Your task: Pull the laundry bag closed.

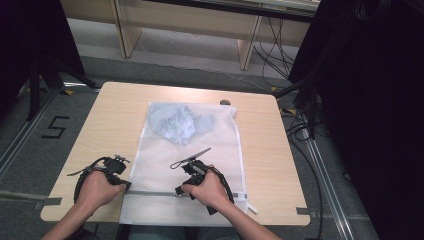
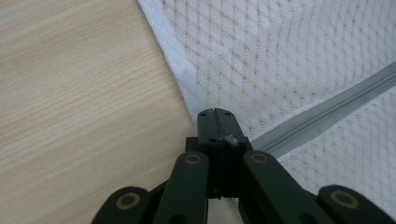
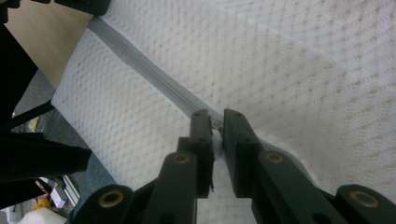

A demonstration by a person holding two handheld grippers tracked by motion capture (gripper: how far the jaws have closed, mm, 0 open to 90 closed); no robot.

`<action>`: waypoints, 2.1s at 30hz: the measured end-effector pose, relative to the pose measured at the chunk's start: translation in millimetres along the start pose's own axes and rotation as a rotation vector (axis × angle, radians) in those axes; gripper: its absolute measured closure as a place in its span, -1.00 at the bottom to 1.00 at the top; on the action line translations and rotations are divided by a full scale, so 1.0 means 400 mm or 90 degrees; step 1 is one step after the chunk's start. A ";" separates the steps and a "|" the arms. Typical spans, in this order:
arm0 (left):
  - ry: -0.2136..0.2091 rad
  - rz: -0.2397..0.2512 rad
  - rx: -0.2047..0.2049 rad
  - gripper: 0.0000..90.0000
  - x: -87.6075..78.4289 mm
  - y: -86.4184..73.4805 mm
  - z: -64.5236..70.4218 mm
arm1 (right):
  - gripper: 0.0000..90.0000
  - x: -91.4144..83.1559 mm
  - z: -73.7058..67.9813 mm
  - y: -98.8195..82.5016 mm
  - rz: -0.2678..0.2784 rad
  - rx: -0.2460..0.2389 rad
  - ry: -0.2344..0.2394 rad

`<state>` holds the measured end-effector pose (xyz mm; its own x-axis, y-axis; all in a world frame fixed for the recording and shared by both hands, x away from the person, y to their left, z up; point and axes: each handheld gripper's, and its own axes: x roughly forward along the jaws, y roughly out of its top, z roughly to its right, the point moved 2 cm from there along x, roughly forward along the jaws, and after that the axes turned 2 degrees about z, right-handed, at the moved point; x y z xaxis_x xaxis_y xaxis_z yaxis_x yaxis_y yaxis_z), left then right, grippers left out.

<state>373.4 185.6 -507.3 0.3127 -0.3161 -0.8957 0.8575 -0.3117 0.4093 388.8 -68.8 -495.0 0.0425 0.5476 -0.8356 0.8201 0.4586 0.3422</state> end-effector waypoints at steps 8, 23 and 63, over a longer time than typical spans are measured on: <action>-0.001 -0.001 0.001 1.00 0.000 0.000 0.000 | 0.80 0.020 -0.008 -0.006 -0.015 -0.002 0.003; 0.000 0.001 0.003 1.00 0.000 -0.001 0.000 | 0.93 -0.008 -0.013 -0.001 -0.019 -0.030 -0.002; -0.001 0.004 -0.001 1.00 0.000 -0.001 0.000 | 0.93 -0.085 0.032 -0.034 0.004 -0.018 -0.039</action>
<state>373.0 185.6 -507.5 0.3172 -0.3198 -0.8928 0.8561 -0.3086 0.4146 383.4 -102.5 -476.6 0.0822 0.5071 -0.8579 0.8033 0.4758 0.3583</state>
